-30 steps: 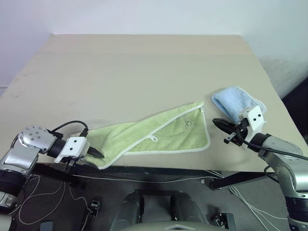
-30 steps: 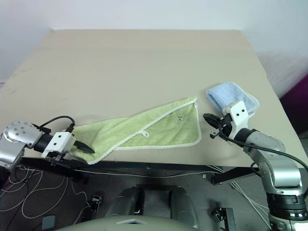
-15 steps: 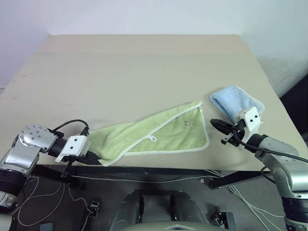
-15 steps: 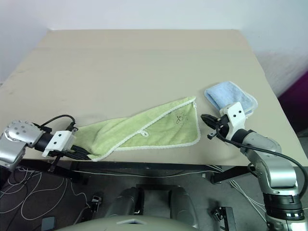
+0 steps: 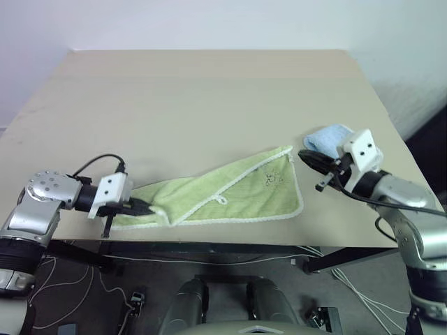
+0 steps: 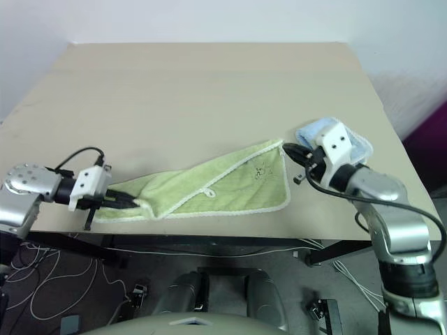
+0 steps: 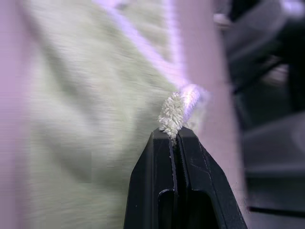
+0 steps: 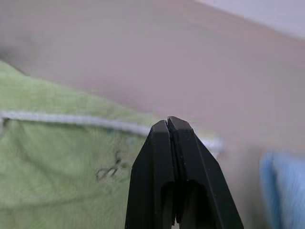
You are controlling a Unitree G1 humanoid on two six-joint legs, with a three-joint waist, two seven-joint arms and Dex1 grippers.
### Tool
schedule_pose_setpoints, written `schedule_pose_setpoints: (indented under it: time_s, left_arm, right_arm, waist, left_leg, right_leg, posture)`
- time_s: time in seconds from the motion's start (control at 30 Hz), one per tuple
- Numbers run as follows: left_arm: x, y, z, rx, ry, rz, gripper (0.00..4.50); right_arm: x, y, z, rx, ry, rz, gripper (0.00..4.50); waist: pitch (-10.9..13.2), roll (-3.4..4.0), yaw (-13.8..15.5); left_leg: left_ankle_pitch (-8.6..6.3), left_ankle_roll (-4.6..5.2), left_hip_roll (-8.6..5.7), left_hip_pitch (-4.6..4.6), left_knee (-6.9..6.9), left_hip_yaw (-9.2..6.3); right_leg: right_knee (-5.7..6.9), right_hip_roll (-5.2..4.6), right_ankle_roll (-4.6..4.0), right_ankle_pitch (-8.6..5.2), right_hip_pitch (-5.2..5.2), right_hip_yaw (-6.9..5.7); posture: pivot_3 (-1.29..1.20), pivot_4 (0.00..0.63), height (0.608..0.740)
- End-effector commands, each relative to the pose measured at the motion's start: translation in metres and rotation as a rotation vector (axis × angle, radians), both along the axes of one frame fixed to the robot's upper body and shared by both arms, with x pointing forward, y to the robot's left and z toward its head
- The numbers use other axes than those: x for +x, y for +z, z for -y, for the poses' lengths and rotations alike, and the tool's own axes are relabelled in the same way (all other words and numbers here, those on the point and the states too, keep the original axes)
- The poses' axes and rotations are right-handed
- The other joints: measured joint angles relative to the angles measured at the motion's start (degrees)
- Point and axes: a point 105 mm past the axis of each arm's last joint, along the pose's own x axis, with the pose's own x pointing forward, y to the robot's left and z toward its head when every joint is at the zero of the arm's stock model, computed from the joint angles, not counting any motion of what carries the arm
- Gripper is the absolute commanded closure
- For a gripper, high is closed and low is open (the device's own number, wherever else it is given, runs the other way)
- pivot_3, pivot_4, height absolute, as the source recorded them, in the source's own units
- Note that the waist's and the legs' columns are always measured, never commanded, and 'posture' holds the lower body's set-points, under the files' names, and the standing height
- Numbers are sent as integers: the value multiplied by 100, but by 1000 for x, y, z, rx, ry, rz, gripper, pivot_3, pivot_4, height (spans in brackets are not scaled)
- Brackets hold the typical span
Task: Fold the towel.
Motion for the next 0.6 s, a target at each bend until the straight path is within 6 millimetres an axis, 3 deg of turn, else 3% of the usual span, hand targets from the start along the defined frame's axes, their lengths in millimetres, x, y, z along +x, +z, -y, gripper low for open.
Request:
schedule_pose_setpoints:
  time_s: [0.03,0.27,0.43,0.6]
  left_arm:
    - [8,10,-6,-29,80,55,4500]
    - [8,9,-6,-35,119,72,4500]
    - [3,9,-2,-47,129,74,4500]
    - [-1,8,0,-53,141,71,4500]
  right_arm:
    - [13,2,-3,-138,31,55,3321]
    - [48,-21,4,-542,90,202,968]
    - [67,-29,4,-669,127,278,968]
    - [84,-25,0,-703,103,356,968]
  waist:
    - [0,0,-1]
    - [1,0,-8]
    - [2,2,-19]
    - [2,2,-20]
  left_leg:
    - [0,0,0,0,0,0]
    - [1,-1,-2,-2,0,5]
    - [2,-4,-1,-3,-2,8]
    - [3,-5,-1,-4,-1,8]
  right_leg:
    - [-1,-1,0,0,0,0]
    - [2,-1,0,0,-6,1]
    - [6,1,0,0,-12,5]
    - [7,2,-1,0,-13,6]
  posture:
    - [0,150,740]
    - [0,150,740]
    - [0,150,740]
    - [0,150,740]
